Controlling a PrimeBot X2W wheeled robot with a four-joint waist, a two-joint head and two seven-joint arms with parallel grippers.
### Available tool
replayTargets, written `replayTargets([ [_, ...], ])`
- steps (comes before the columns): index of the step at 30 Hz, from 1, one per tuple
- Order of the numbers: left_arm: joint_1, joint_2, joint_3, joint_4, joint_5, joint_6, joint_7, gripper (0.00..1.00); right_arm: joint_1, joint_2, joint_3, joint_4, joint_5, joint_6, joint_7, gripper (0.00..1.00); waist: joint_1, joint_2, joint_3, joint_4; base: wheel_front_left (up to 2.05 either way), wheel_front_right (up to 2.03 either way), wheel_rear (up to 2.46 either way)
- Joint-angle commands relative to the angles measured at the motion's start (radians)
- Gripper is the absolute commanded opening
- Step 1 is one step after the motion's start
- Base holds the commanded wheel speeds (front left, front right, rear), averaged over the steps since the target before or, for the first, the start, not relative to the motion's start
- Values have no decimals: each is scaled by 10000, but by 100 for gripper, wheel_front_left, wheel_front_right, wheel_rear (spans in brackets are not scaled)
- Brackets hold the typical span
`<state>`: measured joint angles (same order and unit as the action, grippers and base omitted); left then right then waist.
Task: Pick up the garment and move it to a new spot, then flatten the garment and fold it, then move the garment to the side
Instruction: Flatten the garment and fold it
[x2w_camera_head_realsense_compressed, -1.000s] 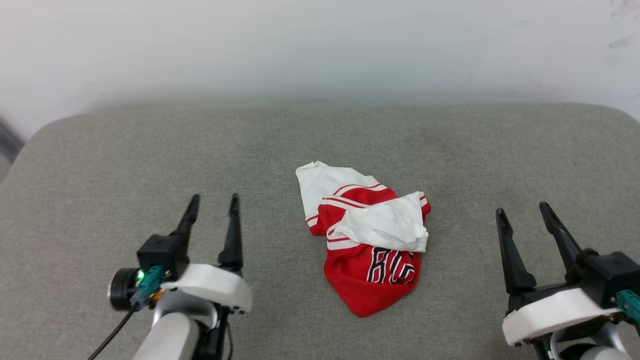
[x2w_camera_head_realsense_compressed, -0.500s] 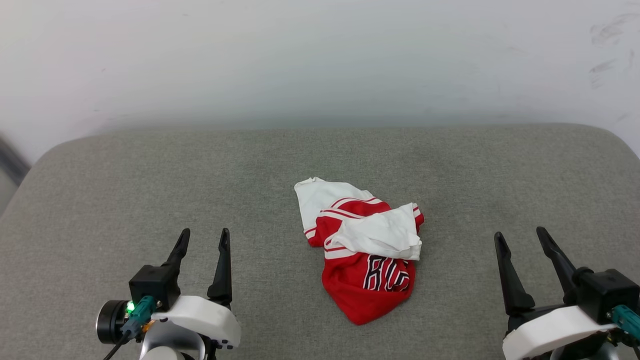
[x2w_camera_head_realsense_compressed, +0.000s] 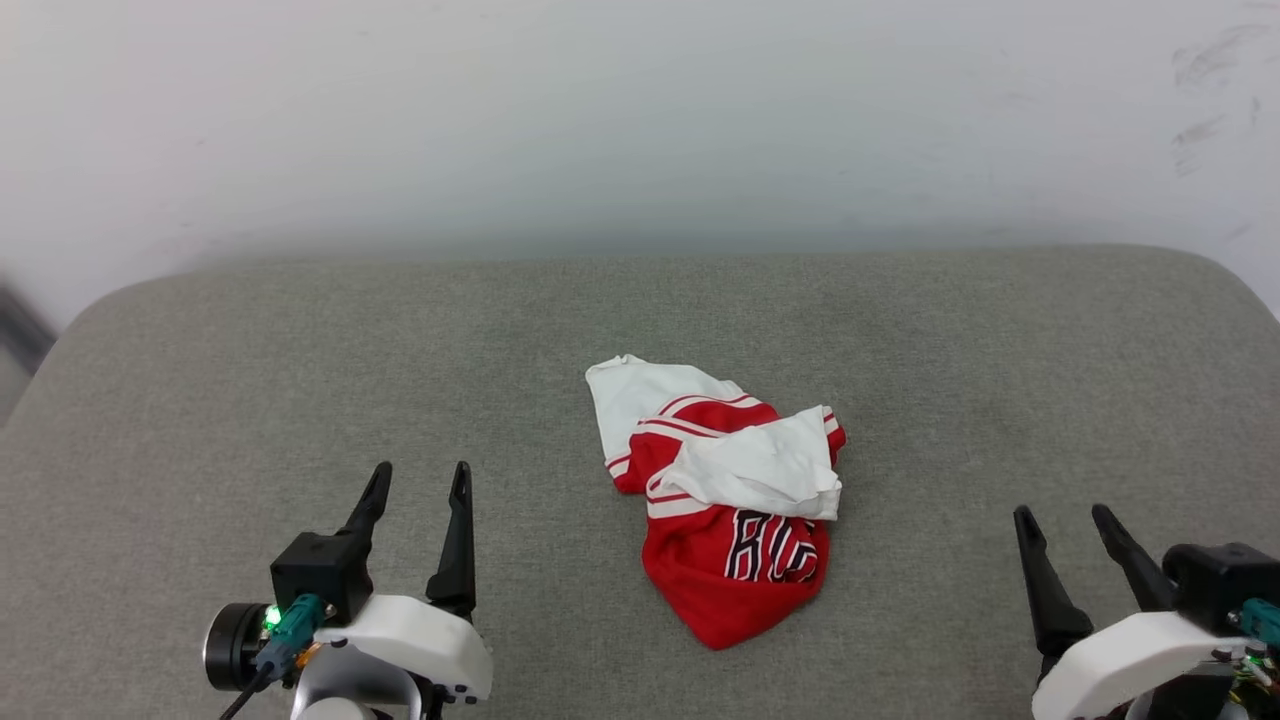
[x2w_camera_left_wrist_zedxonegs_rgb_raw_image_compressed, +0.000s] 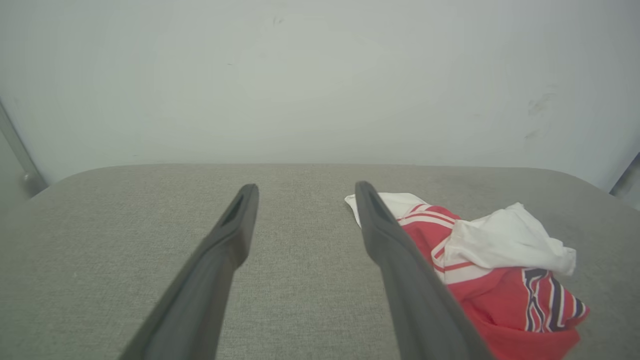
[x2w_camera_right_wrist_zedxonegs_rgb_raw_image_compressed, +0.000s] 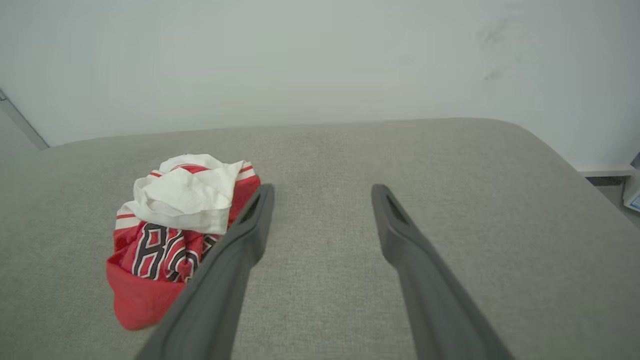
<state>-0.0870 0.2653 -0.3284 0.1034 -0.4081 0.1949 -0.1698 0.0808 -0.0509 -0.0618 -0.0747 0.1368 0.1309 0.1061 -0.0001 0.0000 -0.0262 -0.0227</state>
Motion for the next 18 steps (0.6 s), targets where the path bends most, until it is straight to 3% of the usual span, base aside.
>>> replayTargets([
  [1,-104,-40,-34,-44,17,9,13,100,-245,13,-130,181,264,-3,286,100,1,0,32,102,0,0,0],
  [7,-532,-250,-320,79,52,-171,-93,100,-1408,21,66,996,376,-3,2613,100,1,0,317,726,0,0,0],
  [12,-926,-414,-488,189,74,-357,-224,100,-2497,-82,1340,1155,402,-3,4529,100,1,0,829,1185,0,0,0],
  [18,-1341,-644,-565,440,-12,-448,-427,100,-3529,-784,2783,1435,935,-5,6053,100,1,0,1334,1734,0,0,0],
])
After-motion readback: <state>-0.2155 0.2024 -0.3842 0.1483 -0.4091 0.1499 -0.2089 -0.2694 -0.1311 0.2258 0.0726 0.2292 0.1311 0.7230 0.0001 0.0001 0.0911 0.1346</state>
